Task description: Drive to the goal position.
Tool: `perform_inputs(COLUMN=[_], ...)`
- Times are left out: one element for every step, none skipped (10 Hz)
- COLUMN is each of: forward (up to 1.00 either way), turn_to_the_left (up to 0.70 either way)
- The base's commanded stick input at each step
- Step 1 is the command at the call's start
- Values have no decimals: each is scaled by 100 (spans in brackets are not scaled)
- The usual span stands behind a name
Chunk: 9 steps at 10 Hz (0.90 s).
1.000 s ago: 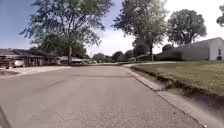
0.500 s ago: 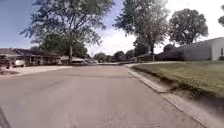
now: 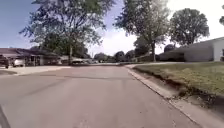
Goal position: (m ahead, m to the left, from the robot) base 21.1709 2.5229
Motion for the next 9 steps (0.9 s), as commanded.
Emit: perform_inputs(forward=[70, 70, 70, 70, 70, 70, 70, 70, 70], turn_to_the_left=[3, 3, 3, 3, 0, -12, -24, -27, -21])
